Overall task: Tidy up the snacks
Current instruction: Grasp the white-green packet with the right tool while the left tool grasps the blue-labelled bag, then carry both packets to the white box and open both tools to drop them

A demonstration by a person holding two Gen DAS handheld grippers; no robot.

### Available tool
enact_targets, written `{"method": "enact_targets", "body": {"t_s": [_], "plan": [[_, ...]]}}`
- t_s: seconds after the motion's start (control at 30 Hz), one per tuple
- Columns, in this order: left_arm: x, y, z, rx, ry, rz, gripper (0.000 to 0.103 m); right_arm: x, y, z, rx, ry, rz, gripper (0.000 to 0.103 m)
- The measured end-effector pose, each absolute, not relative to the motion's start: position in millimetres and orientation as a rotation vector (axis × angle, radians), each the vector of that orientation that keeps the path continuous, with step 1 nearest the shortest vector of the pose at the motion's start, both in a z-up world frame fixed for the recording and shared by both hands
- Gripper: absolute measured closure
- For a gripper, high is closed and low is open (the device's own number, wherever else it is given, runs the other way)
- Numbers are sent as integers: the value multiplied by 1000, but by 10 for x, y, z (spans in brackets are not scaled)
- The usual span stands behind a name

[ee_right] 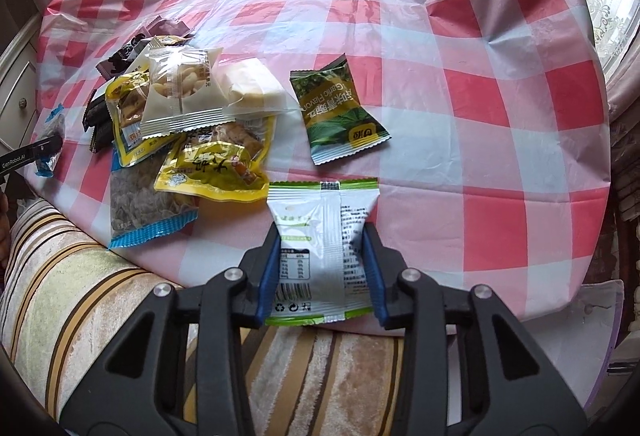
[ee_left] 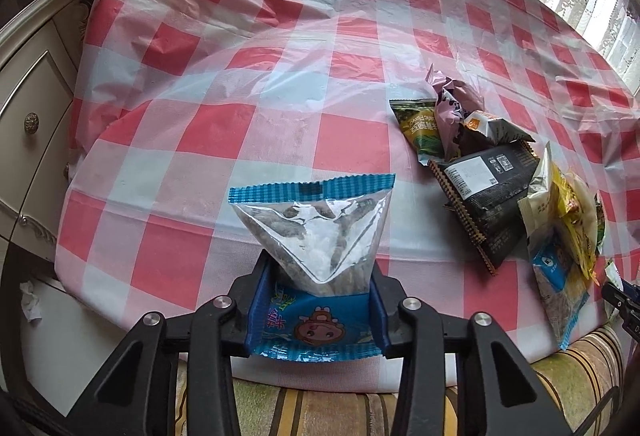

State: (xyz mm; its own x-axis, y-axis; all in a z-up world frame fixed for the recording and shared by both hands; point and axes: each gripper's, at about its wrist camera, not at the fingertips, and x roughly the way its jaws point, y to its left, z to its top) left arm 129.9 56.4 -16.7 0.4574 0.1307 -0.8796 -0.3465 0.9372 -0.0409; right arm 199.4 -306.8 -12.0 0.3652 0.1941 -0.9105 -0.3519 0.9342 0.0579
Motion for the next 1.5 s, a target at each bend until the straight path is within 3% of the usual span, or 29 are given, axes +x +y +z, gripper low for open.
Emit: {"method": "enact_targets", "body": {"t_s": [0.67,1.5], "plan": [[1257,-251,356,-130,961,140,61,1743,-3518,281,10,1033,327,61],[1478,-3306,377,113,1060,-549,61,1191,-5258,88,207,1011,-26,61]]}}
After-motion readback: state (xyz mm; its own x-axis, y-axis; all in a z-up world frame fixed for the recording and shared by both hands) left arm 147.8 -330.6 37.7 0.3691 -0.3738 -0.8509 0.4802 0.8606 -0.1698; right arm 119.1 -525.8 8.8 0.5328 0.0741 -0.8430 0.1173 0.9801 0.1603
